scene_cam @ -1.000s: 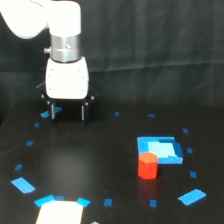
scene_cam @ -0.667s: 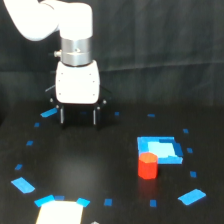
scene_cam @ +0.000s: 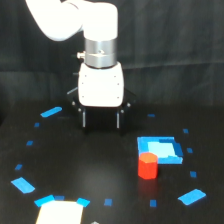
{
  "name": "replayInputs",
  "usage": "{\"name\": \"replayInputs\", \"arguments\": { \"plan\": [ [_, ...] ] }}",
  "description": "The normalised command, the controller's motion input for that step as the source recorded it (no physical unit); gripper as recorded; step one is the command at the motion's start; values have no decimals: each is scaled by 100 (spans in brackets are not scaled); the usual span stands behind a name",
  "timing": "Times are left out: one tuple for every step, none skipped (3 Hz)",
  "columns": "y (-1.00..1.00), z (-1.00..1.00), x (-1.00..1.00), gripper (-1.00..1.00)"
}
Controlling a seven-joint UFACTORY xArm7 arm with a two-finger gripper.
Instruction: Pick up the red object from the table
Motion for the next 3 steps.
{"name": "replayInputs", "arguments": {
  "plan": [
    [-100, 51, -39, -100],
    [-100, -93, 68, 44],
    [-63, 25, 100, 100]
  ]
}}
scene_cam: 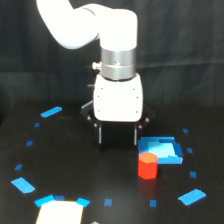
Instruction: Pick up the red object from the table
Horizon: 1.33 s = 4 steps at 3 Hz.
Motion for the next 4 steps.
{"name": "replayInputs", "arguments": {
  "plan": [
    [-100, -37, 100, 100],
    [-100, -26, 66, 100],
    [-94, -67, 32, -100],
    [26, 58, 23, -100]
  ]
}}
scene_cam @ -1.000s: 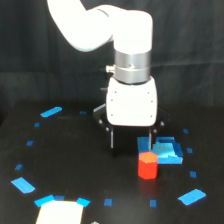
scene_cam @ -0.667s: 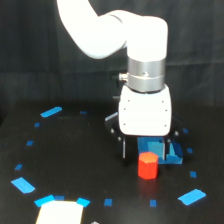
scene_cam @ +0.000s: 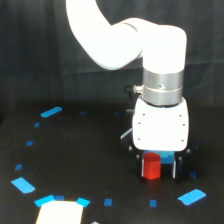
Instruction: Pick up the red object from the table
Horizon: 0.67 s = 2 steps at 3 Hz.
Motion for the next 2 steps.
{"name": "replayInputs", "arguments": {
  "plan": [
    [45, 100, 9, -100],
    [100, 89, -17, -100]
  ]
}}
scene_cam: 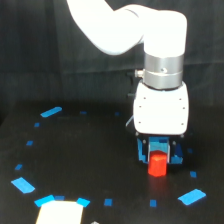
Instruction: Pick up the red object from the table
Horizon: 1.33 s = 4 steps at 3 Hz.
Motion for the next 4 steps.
{"name": "replayInputs", "arguments": {
  "plan": [
    [45, 100, 55, -70],
    [100, 100, 3, -100],
    [99, 100, -17, -100],
    [100, 100, 2, -65]
  ]
}}
